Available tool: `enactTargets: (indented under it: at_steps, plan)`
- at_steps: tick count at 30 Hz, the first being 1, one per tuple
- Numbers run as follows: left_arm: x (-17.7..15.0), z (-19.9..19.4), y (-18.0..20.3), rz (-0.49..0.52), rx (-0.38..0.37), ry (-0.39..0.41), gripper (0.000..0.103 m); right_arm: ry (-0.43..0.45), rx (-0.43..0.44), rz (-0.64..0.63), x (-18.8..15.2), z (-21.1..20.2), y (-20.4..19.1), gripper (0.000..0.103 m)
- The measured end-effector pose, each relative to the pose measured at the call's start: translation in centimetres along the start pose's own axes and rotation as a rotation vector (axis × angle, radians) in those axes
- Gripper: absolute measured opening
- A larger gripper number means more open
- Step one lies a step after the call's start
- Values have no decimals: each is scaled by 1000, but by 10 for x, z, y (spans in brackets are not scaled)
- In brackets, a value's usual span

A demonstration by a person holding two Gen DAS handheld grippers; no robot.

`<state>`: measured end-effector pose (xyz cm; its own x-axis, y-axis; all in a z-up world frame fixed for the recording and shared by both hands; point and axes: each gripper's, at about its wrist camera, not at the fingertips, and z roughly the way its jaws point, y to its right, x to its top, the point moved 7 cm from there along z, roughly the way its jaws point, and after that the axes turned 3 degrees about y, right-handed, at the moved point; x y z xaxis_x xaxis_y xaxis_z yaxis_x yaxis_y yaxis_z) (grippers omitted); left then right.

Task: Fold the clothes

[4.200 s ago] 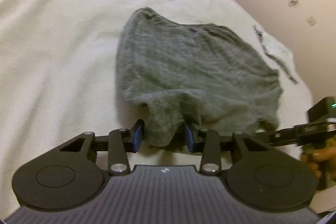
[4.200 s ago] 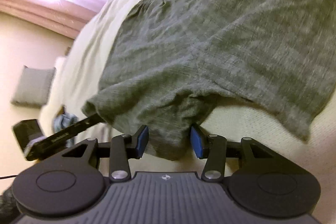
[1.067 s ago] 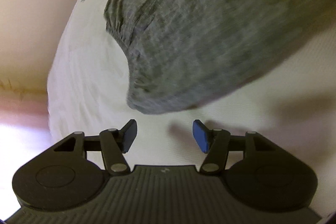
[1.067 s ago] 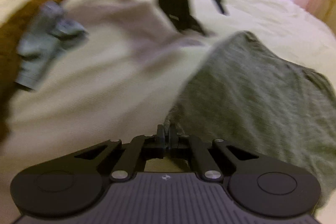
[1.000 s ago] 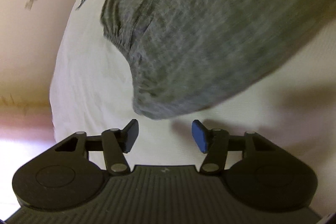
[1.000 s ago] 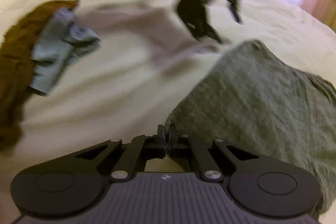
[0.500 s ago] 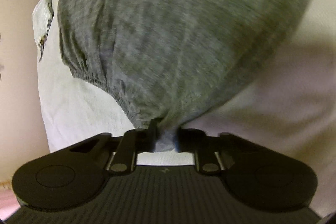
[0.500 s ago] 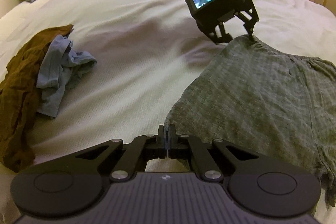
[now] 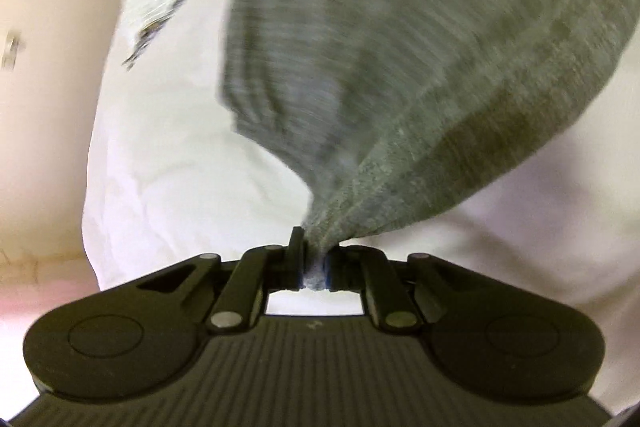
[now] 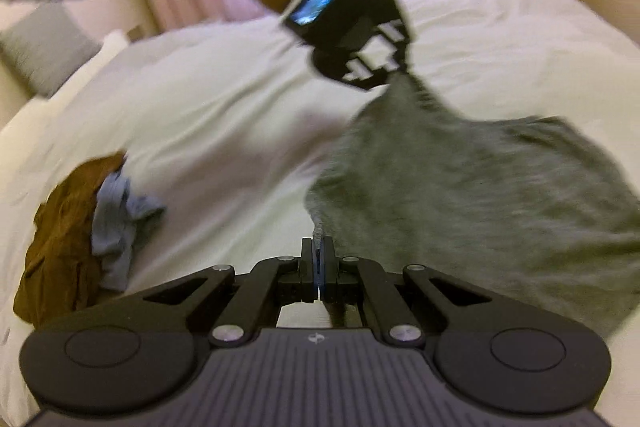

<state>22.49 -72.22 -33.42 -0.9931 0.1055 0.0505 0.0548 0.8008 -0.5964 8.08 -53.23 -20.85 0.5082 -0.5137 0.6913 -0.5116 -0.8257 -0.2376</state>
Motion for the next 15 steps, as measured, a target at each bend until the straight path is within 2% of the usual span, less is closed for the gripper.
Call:
enactTargets:
  at_steps: [4, 8, 10, 15]
  plan:
    - [30, 5, -44, -171, -28, -22, 7, 15, -57, 104, 15, -39, 76, 1]
    - [58, 24, -78, -276, -63, -65, 7, 32, -110, 201, 27, -68, 170, 1]
    - [70, 40, -96, -329, -80, -72, 7, 29, -125, 245, 29, -72, 221, 1]
    - [88, 101, -123, -384, -128, -134, 7, -7, -137, 298, 24, -60, 333, 1]
